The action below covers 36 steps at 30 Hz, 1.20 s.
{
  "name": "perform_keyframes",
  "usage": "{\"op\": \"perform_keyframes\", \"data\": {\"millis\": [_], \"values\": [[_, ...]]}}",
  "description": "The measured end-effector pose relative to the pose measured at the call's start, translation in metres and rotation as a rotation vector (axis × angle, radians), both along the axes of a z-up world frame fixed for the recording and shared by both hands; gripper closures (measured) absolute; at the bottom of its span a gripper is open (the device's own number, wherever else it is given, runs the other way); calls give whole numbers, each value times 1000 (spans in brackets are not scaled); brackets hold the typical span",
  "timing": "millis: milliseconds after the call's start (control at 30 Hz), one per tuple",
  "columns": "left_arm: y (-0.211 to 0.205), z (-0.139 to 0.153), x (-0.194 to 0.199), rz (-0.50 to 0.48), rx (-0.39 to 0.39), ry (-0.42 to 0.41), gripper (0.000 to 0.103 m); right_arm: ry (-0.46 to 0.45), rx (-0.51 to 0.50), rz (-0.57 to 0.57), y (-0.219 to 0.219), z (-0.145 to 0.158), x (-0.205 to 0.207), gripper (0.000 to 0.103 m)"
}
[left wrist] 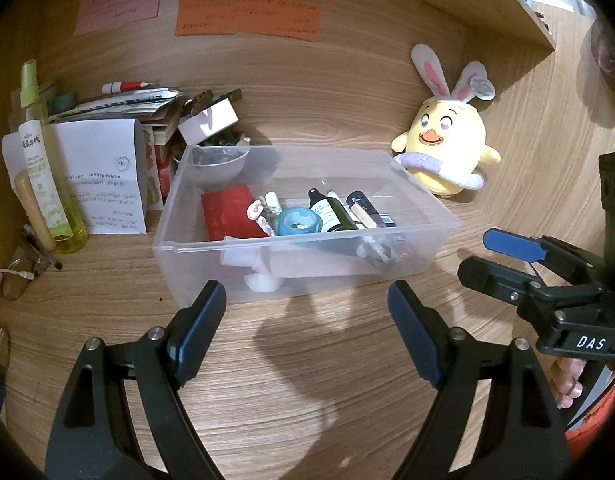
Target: Organize objects
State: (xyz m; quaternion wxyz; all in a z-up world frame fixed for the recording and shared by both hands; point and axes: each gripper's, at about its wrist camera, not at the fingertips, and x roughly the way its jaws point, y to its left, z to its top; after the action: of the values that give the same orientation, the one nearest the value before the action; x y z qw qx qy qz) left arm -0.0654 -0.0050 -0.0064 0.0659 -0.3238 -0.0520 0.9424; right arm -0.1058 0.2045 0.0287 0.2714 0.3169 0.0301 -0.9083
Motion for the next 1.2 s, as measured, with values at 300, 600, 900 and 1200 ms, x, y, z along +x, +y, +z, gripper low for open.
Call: {"op": "perform_keyframes", "data": {"millis": [300,600,900,1200], "values": [[2,3,2,-7,-8,12,19,5,2,7,-3,2,2,32],[1,5,5,-5,-1,16,19,4,5,14,-5,3,3,32],[1,6,5,-5,-1,17,19,0,5,17,-7,2,4,31],[2,8,9,2,-5,33,9,-4,-3,18,-4,1,4,28]]}}
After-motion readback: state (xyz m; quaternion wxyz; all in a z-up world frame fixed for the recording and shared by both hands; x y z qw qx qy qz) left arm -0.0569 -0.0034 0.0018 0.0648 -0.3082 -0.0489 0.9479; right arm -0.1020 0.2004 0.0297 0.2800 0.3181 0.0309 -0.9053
